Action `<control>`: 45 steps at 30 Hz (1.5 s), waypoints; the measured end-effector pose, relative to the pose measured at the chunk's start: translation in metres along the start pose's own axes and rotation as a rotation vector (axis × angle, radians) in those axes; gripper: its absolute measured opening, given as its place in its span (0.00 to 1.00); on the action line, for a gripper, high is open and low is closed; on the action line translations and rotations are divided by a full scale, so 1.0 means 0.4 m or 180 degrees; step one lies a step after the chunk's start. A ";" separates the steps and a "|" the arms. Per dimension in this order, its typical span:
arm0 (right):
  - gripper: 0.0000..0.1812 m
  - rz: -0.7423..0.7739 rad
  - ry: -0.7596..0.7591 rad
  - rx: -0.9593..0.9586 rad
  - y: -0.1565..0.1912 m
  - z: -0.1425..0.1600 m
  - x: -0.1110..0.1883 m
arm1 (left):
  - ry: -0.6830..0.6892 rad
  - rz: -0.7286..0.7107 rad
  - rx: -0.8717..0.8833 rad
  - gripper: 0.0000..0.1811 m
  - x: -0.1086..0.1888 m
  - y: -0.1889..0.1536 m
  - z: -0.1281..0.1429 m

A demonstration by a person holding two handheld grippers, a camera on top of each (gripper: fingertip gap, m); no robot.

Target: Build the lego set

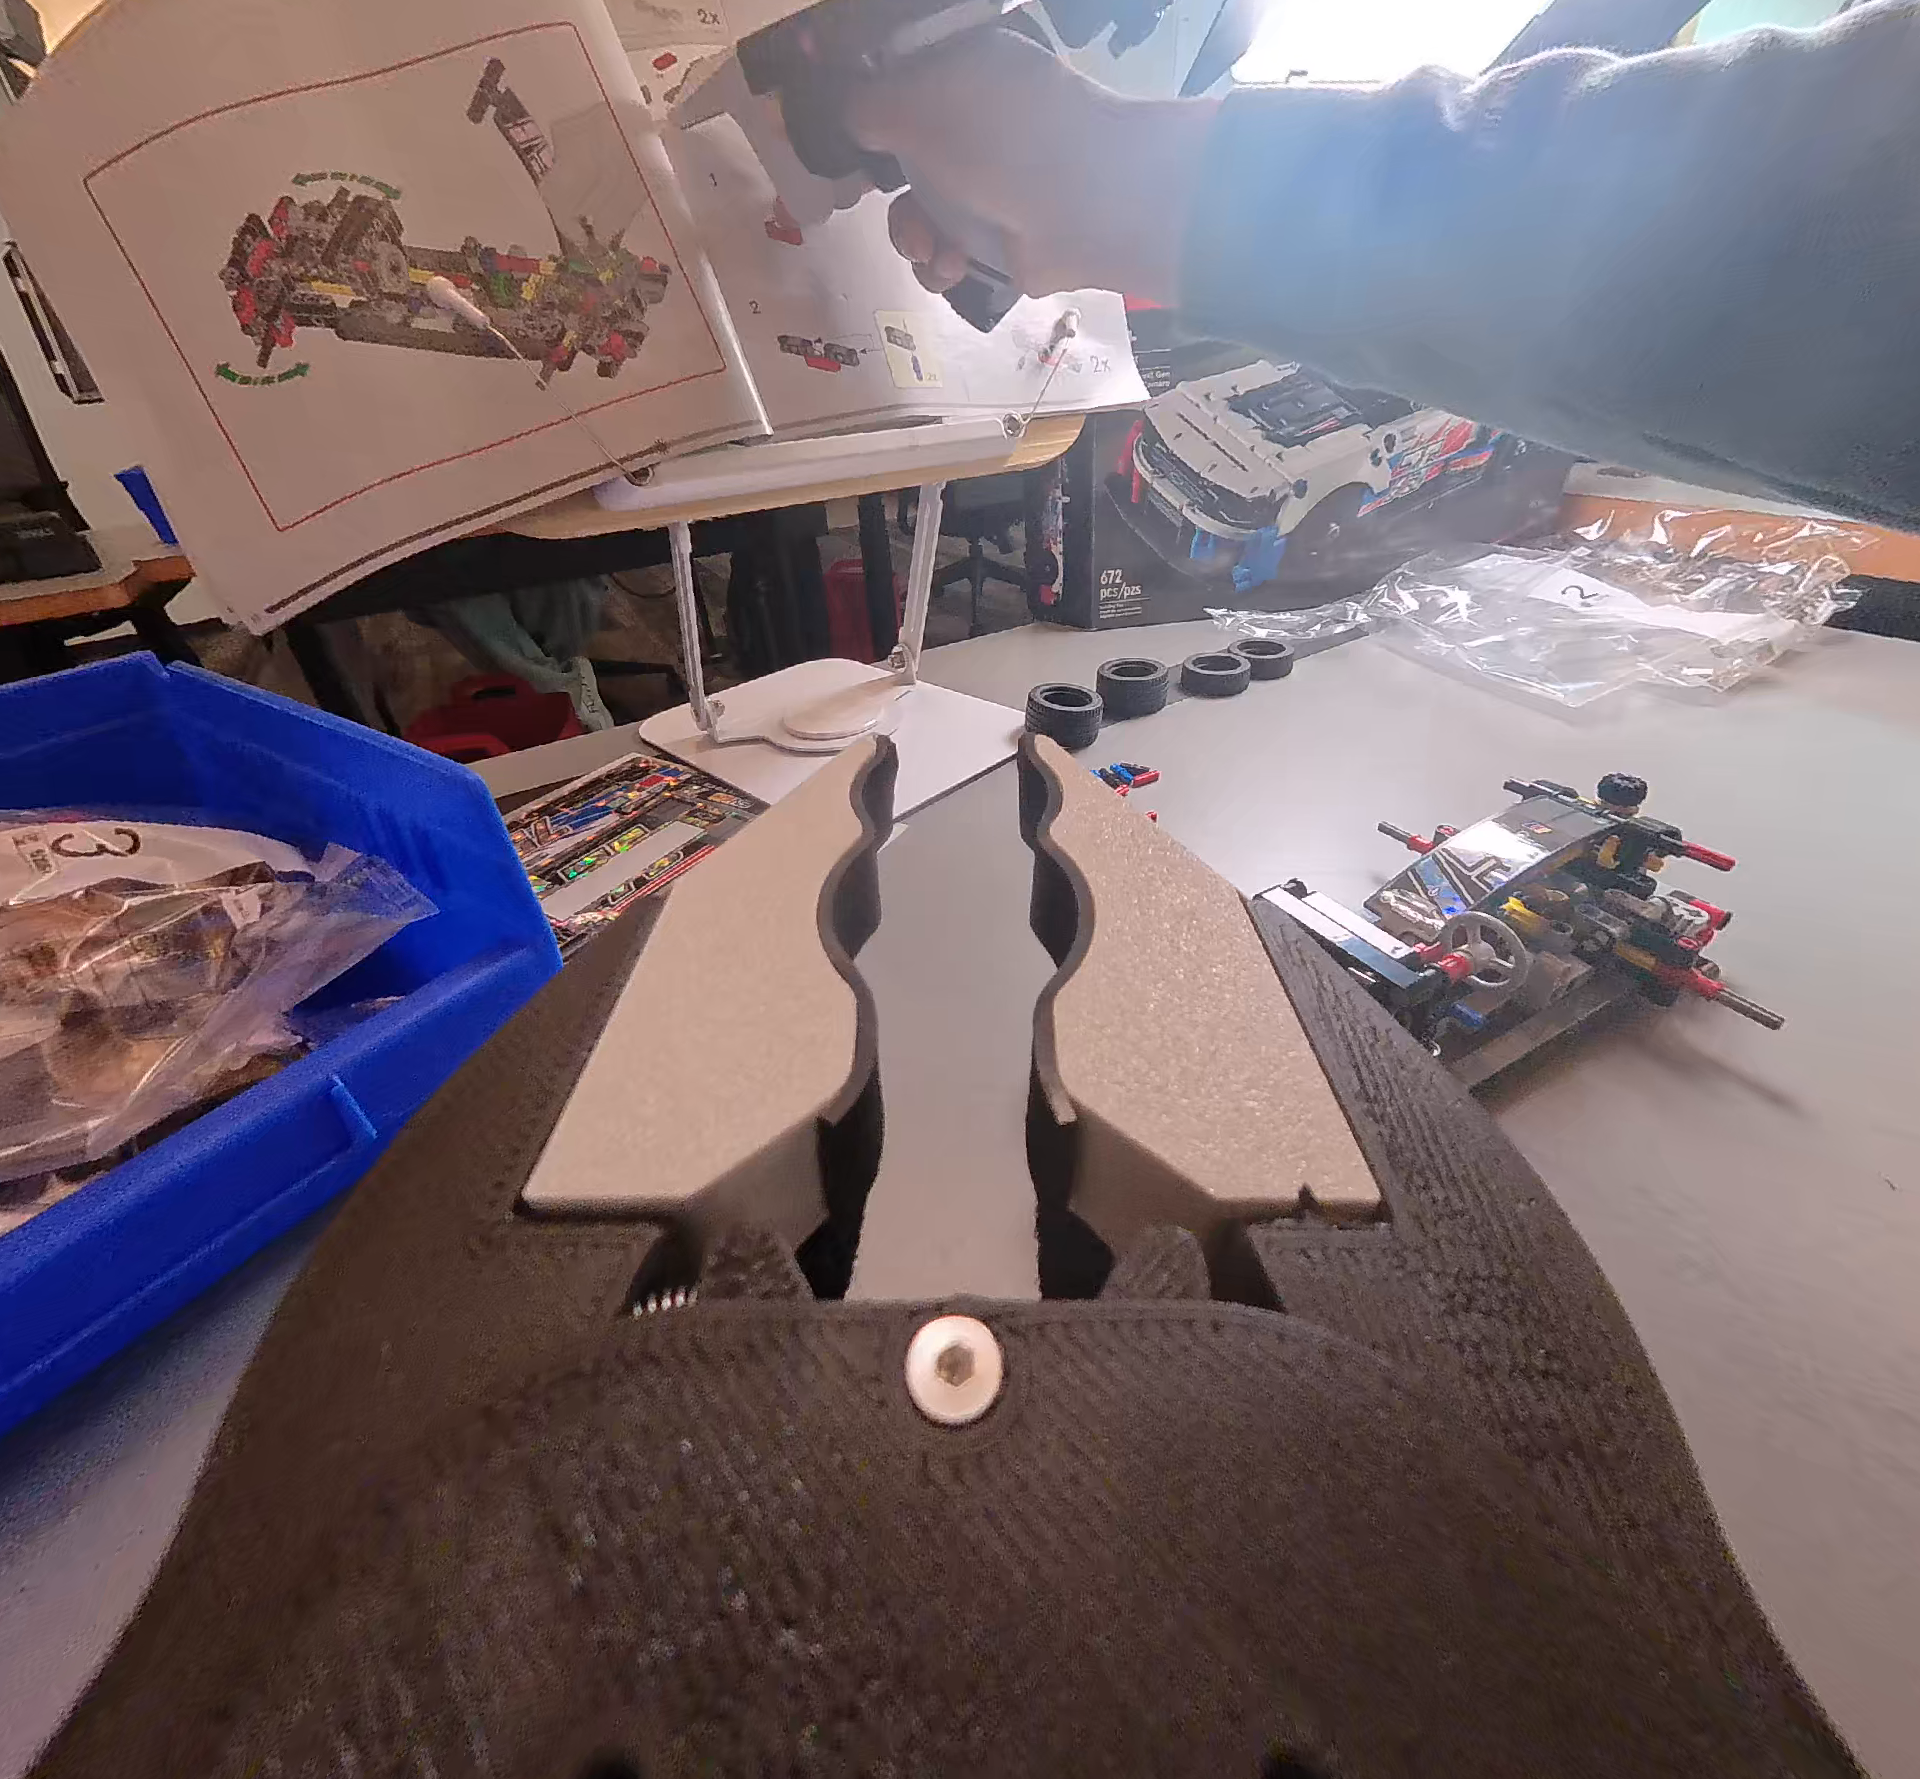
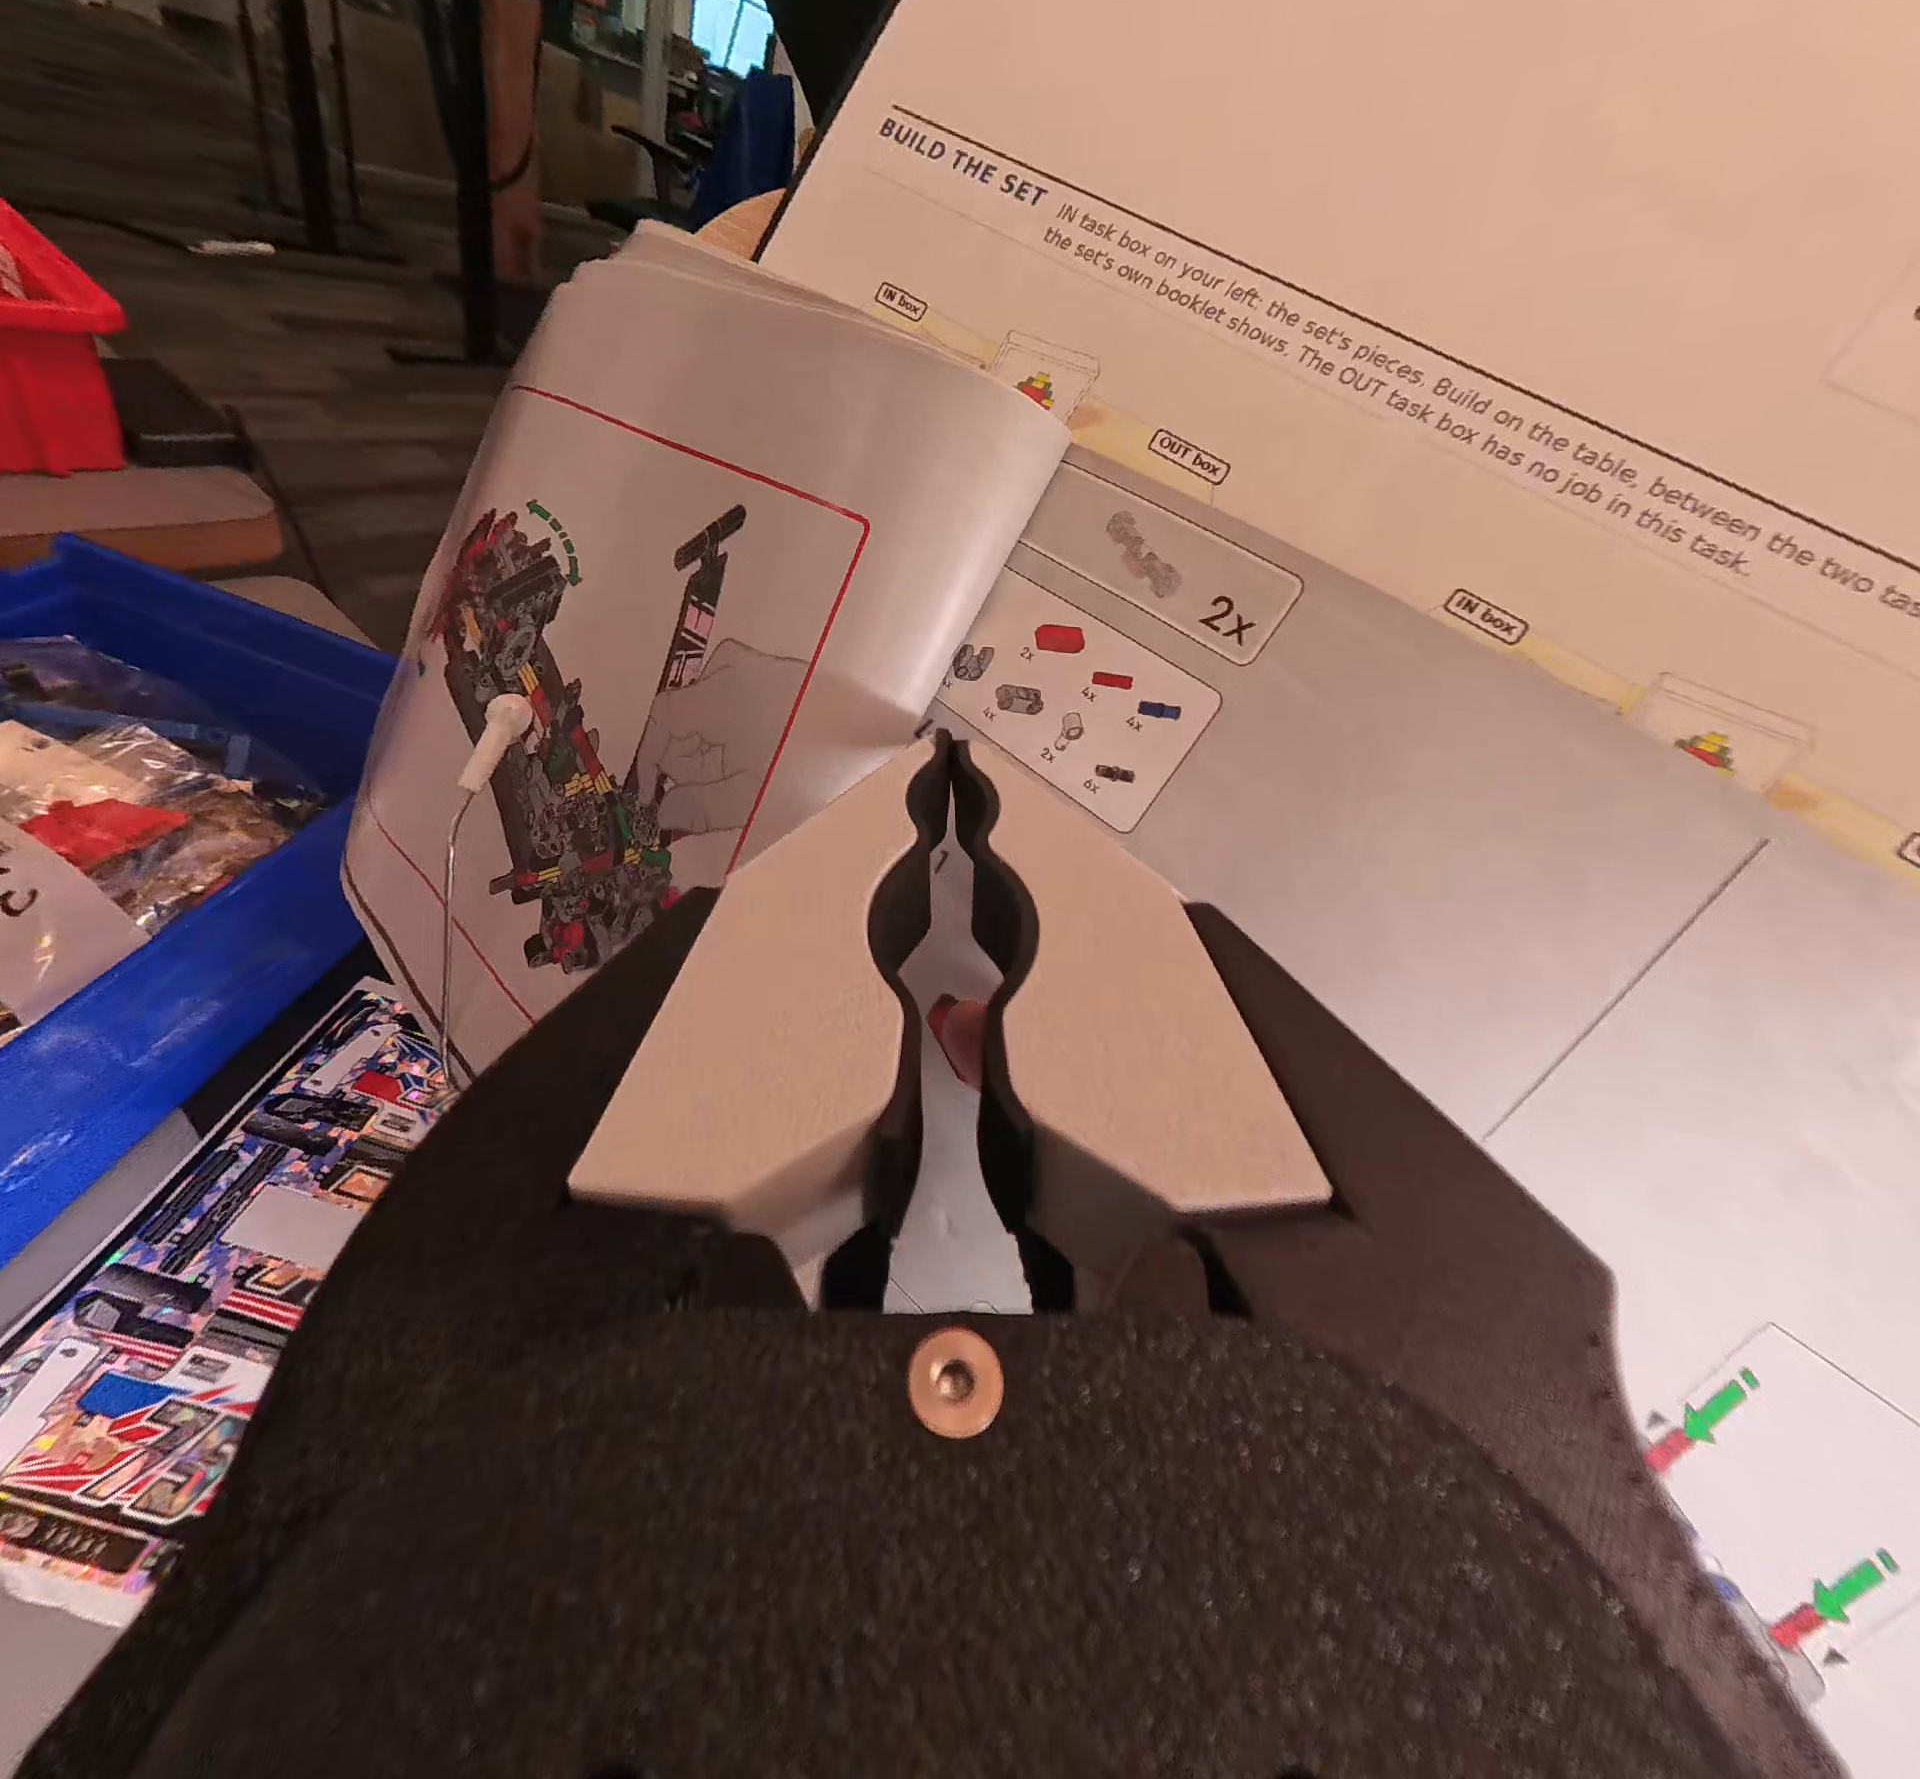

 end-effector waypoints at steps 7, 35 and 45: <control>0.00 0.0089 0.0078 0.0158 -0.014 0.007 0.016 | 0.0006 -0.0004 -0.0007 0.12 0.000 -0.001 0.000; 0.00 0.1037 0.0385 0.2892 0.077 0.004 -0.019 | 0.0288 -0.0010 -0.0038 0.10 -0.028 -0.001 0.059; 0.00 0.0751 0.0130 0.1091 0.030 -0.014 -0.007 | 0.0320 -0.0002 -0.0036 0.10 -0.029 -0.001 0.064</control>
Point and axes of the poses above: each gripper's, where its closed fingertips meet, x back along the fingers, z out of its underside, y = z × x across the jaws, the point moved 2 cm from there along x, back along the fingers, and after that the axes turned 12 degrees about x, right-handed, at the moved point
